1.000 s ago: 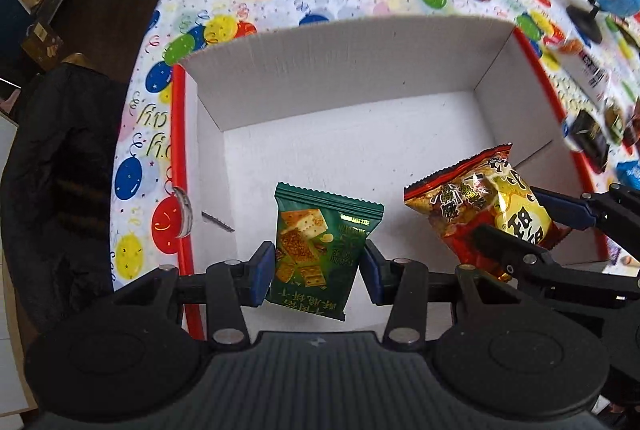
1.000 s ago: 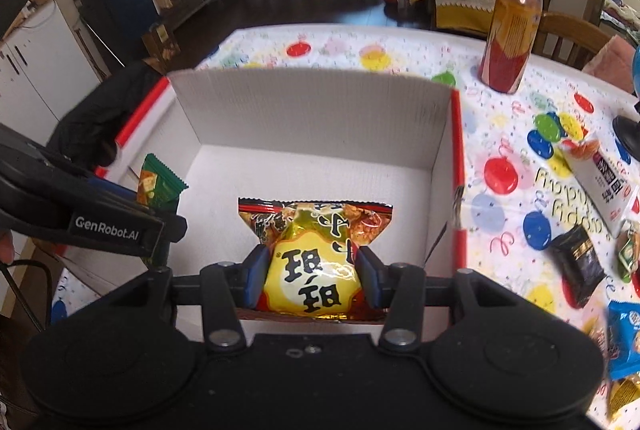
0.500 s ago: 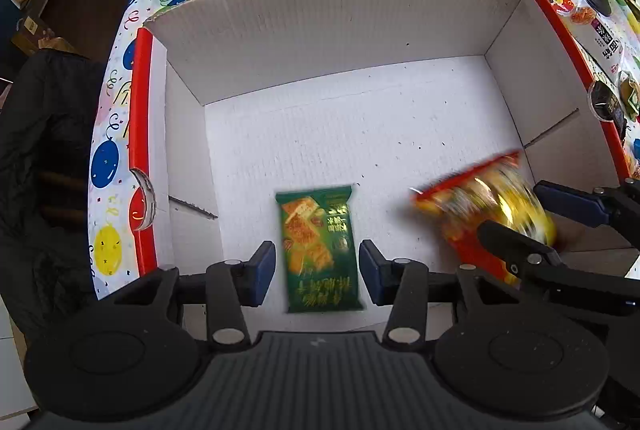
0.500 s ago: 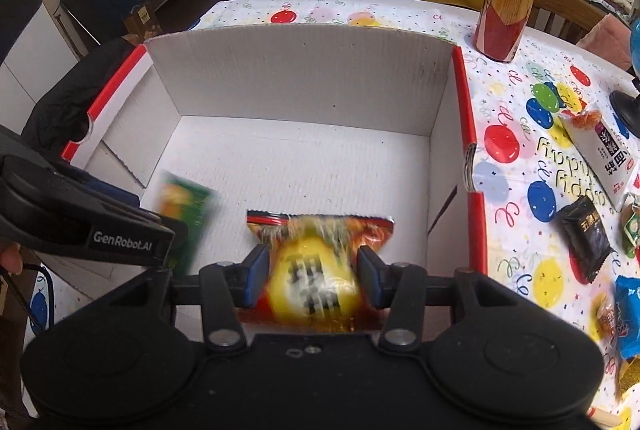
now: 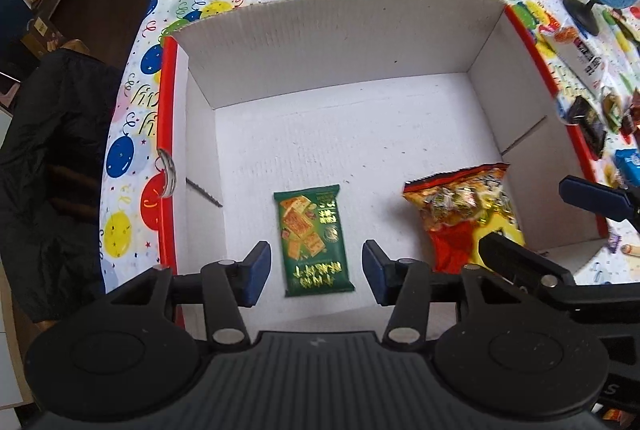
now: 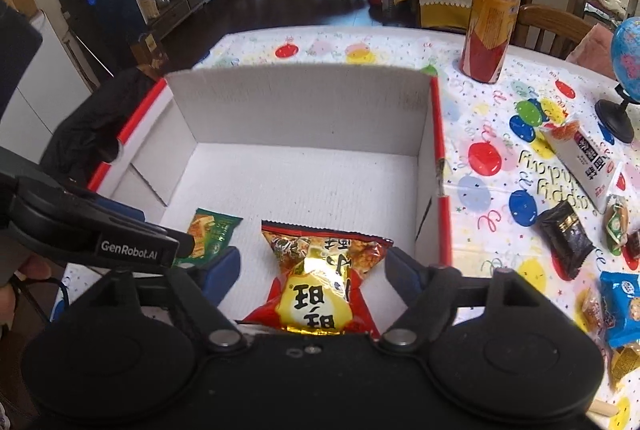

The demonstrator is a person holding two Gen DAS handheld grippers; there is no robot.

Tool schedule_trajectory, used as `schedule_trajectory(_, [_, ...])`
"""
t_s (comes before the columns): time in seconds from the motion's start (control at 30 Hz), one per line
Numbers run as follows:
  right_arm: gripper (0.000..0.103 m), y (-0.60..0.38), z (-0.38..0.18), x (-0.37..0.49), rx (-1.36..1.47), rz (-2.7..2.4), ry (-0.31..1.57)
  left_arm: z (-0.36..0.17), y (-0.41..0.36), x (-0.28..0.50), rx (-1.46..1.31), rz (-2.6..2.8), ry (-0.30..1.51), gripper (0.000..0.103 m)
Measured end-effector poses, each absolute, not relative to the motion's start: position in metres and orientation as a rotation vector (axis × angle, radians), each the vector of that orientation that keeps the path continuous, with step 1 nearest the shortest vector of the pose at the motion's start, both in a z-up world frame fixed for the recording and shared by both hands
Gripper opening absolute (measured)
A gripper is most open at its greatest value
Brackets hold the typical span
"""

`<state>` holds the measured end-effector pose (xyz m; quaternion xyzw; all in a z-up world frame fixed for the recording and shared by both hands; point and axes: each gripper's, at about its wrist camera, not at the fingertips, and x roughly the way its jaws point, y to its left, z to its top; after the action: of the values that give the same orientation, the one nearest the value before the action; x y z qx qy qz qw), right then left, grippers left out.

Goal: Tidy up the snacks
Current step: 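Withdraw both grippers from the box back over the snacks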

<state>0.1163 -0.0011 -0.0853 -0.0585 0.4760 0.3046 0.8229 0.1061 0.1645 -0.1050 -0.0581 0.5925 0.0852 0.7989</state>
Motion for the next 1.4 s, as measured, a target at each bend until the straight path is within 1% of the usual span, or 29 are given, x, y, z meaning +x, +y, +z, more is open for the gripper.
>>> schedule_trajectory(0.13, [0.085, -0.014, -0.070, 0.110, -0.094, 0.657, 0.988, -0.092, 0.156, 0.096, -0.114, 0.178, 1.242, 0.053])
schedule_trajectory(0.33, [0.086, -0.036, -0.051, 0.102, -0.044, 0.652, 0.964, -0.073, 0.141, 0.083, -0.111, 0.157, 1.196, 0.054])
schedule_trajectory(0.4, [0.088, -0.044, -0.046, 0.100, -0.034, 0.644, 0.956, -0.067, 0.134, 0.079, -0.106, 0.151, 1.183, 0.055])
schedule_trajectory(0.47, [0.088, -0.053, -0.041, 0.099, -0.024, 0.629, 0.948, -0.061, 0.127, 0.076, -0.105, 0.137, 1.173, 0.058])
schedule_trajectory(0.53, [0.088, -0.063, -0.038, 0.098, -0.008, 0.623, 0.945, -0.056, 0.119, 0.074, -0.101, 0.126, 1.161, 0.065])
schedule_trajectory(0.63, [0.090, -0.077, -0.032, 0.096, 0.003, 0.611, 0.937, -0.048, 0.107, 0.073, -0.101, 0.105, 1.147, 0.065])
schedule_trajectory(0.67, [0.092, -0.081, -0.031, 0.095, 0.007, 0.608, 0.937, -0.046, 0.103, 0.073, -0.101, 0.097, 1.144, 0.066])
schedule_trajectory(0.7, [0.095, -0.086, -0.030, 0.095, 0.011, 0.604, 0.936, -0.044, 0.099, 0.073, -0.099, 0.089, 1.139, 0.071])
schedule_trajectory(0.73, [0.100, -0.092, -0.029, 0.095, 0.016, 0.600, 0.935, -0.042, 0.095, 0.073, -0.098, 0.081, 1.134, 0.074])
schedule_trajectory(0.87, [0.101, -0.113, -0.025, 0.093, 0.033, 0.578, 0.935, -0.037, 0.076, 0.076, -0.096, 0.047, 1.122, 0.076])
schedule_trajectory(0.93, [0.102, -0.124, -0.025, 0.093, 0.040, 0.564, 0.939, -0.036, 0.066, 0.078, -0.096, 0.029, 1.117, 0.084])
schedule_trajectory(1.07, [0.102, -0.147, -0.026, 0.094, 0.056, 0.537, 0.944, -0.035, 0.044, 0.084, -0.093, -0.006, 1.110, 0.087])
schedule_trajectory(1.17, [0.103, -0.166, -0.026, 0.095, 0.066, 0.517, 0.946, -0.035, 0.027, 0.089, -0.092, -0.043, 1.105, 0.094])
schedule_trajectory(1.2, [0.103, -0.173, -0.026, 0.096, 0.072, 0.508, 0.949, -0.035, 0.021, 0.091, -0.092, -0.055, 1.106, 0.098])
schedule_trajectory(1.4, [0.103, -0.220, -0.030, 0.101, 0.092, 0.446, 0.947, -0.039, -0.015, 0.103, -0.088, -0.111, 1.105, 0.100])
